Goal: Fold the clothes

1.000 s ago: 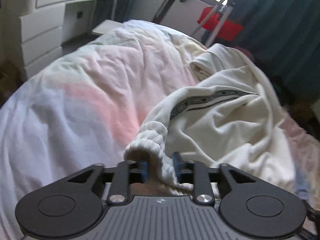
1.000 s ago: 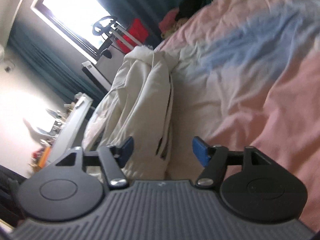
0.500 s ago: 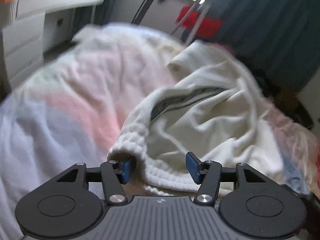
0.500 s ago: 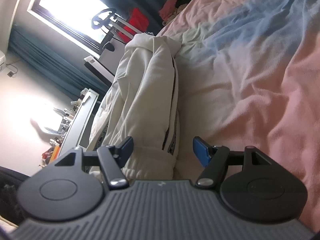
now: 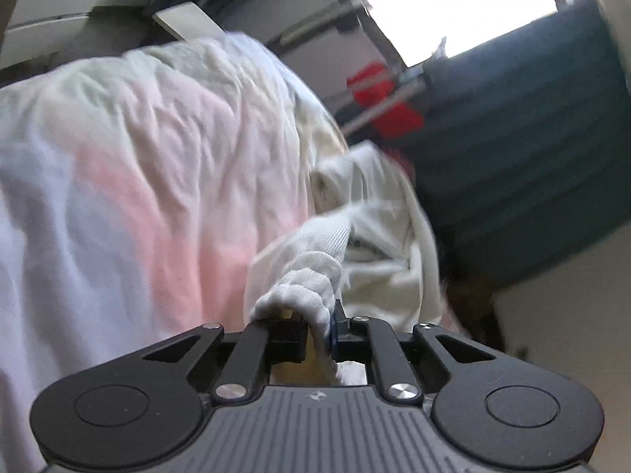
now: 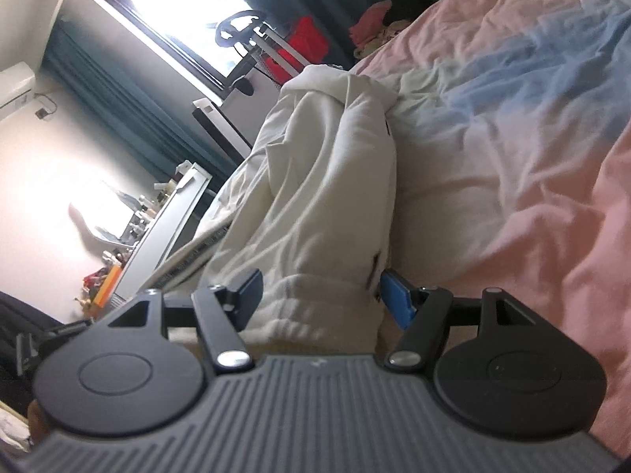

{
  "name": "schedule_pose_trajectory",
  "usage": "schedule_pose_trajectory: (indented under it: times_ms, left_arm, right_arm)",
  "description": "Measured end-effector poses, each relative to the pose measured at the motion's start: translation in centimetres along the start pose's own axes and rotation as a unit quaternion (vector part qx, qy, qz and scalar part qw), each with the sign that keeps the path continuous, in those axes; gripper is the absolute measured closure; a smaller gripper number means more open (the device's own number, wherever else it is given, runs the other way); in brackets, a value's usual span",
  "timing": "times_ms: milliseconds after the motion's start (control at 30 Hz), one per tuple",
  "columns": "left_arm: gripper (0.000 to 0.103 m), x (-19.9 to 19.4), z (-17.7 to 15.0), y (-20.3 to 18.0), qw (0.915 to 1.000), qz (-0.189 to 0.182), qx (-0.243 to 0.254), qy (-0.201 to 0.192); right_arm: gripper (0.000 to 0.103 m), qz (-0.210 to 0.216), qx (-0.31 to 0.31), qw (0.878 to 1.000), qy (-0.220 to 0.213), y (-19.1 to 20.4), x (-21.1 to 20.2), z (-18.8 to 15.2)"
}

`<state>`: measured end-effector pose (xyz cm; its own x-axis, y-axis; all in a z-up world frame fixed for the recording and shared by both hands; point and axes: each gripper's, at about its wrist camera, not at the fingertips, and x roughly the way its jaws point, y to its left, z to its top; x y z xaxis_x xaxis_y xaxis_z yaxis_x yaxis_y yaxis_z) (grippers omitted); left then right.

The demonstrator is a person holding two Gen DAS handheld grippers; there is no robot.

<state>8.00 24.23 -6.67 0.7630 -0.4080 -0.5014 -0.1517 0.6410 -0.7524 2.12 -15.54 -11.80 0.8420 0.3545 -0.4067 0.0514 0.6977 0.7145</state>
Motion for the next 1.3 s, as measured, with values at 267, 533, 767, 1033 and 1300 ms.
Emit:
schedule_pose_trajectory:
  times_ms: [267, 533, 767, 1033, 1300]
  left_arm:
    - [0.093, 2.6, -0.1, 0.4, 0.9890, 0.142, 0.033, 0.026]
    - [0.052, -1.0, -0.8, -0.7, 0.9935, 0.104, 0.040, 0.020]
    - [0.014, -3.4, -2.2, -4.6, 0.9676, 0.187, 0.162, -0.051]
    - [0.010, 0.3, -0.8, -4.2, 0.9546, 0.233, 0.180, -0.048]
    - [0.020, 3.7, -1.0, -2.6, 0.9571, 0.214, 0.195, -0.002]
  right_arm:
    - [0.034, 0.003, 0.019, 0.999, 0.030, -0.8, 1.4, -0.3]
    - [0.034, 0.026, 0.049, 0.997, 0.050, -1.5, 3.1, -0.1]
    - [0.033, 0.030, 0.044, 0.996, 0.069, -1.5, 4.6, 0.3]
    - [0.031, 0.032, 0.045, 0.995, 0.086, -1.6, 6.1, 0.6]
    - [0.058, 0.018, 0.007, 0.996, 0.084, -0.7, 5.6, 0.4]
